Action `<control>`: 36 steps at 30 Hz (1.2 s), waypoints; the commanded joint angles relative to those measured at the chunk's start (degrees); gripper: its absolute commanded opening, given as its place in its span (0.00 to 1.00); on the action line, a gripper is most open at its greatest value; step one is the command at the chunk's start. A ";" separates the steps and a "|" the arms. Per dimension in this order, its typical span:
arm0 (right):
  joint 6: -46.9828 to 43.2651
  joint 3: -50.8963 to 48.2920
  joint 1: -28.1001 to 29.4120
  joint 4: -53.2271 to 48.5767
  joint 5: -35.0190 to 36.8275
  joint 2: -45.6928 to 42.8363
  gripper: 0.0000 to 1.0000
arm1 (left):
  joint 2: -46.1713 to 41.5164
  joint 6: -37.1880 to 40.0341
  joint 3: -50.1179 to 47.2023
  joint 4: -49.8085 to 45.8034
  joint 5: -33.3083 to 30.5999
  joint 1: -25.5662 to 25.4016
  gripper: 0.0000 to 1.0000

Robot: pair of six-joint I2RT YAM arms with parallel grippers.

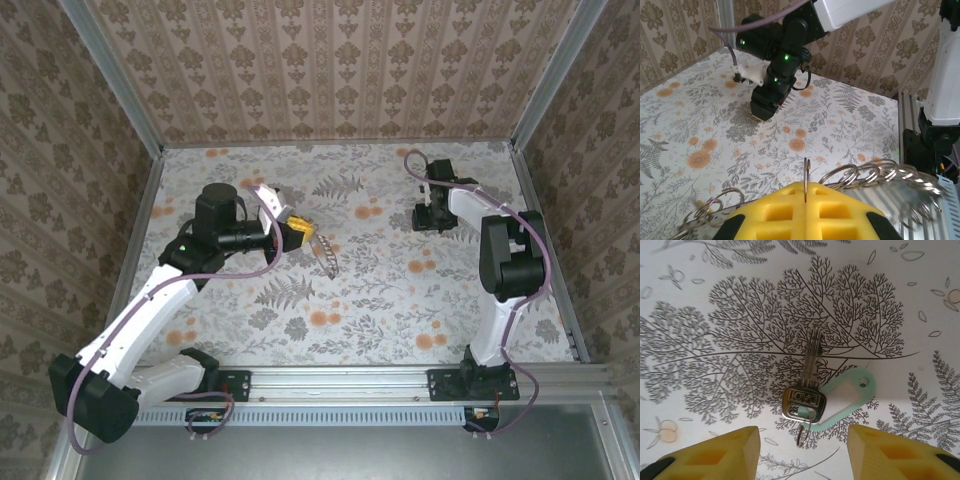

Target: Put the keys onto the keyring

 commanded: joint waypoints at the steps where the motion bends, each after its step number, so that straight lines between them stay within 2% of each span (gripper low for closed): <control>1: -0.95 1.14 0.27 -0.13 2.73 1.33 0.48 | -1.11 -0.89 -0.34 3.13 0.82 -0.31 0.00; 8: -0.92 1.30 0.28 1.13 2.21 3.10 0.41 | -1.00 -0.86 -0.44 3.22 0.87 -0.26 0.00; 25: -0.79 0.22 0.19 1.36 1.60 2.14 0.13 | -0.04 -0.53 0.25 1.92 1.15 -0.46 0.00; 32: -1.46 -1.69 0.01 1.57 1.45 -2.69 0.00 | 0.17 0.32 0.94 0.45 0.18 -0.83 0.00; 36: -1.94 -6.40 0.42 6.00 -3.07 -11.28 0.00 | 0.79 1.66 2.28 -1.86 -0.32 -1.01 0.00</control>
